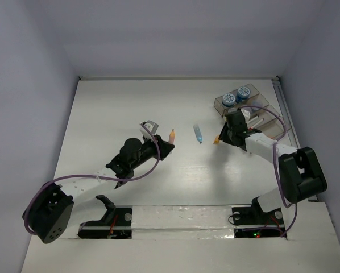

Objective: Sort the stationery into containers
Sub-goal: Close the pen cap on the pen.

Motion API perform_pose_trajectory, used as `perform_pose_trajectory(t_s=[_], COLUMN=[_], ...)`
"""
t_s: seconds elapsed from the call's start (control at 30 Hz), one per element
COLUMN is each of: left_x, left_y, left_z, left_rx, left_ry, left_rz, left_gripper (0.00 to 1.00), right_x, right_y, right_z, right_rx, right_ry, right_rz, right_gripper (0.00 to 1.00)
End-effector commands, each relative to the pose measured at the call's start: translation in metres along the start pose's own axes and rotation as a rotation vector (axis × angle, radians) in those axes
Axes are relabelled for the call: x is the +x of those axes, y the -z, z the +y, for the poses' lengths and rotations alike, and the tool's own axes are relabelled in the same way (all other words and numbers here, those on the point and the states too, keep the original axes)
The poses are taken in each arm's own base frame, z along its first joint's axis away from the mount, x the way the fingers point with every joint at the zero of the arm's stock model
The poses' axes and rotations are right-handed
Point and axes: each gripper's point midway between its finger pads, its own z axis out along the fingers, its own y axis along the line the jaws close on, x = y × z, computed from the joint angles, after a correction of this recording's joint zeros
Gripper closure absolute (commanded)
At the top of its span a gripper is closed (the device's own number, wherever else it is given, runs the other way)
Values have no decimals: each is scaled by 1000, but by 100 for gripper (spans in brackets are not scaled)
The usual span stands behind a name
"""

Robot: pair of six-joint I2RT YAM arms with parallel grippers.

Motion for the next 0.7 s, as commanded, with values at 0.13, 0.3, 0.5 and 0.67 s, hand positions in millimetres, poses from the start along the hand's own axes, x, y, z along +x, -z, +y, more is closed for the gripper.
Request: perform_pose_trajectory(t_s=[0.13,0.3,0.5,0.67], left_x=[-30,-29,-29,-29], left_y=[-4,-4,-4,-5], left_z=[-18,-19,-18,-18], left_rx=[60,62,57,59], left_ry=[-31,-31,-32,-32], left_rz=[-78,-76,-76,-76], left_gripper=[100,100,100,100], right_x=[-15,-10,3,8], right_y=[-24,-37,-45,-47], right_z=[24,27,25,27], right_rx=[-135,-148,-146,-161], right_ry=[-88,-116,-131,-125], right_rz=[-15,5,34,55], right_gripper=[51,55,64,57])
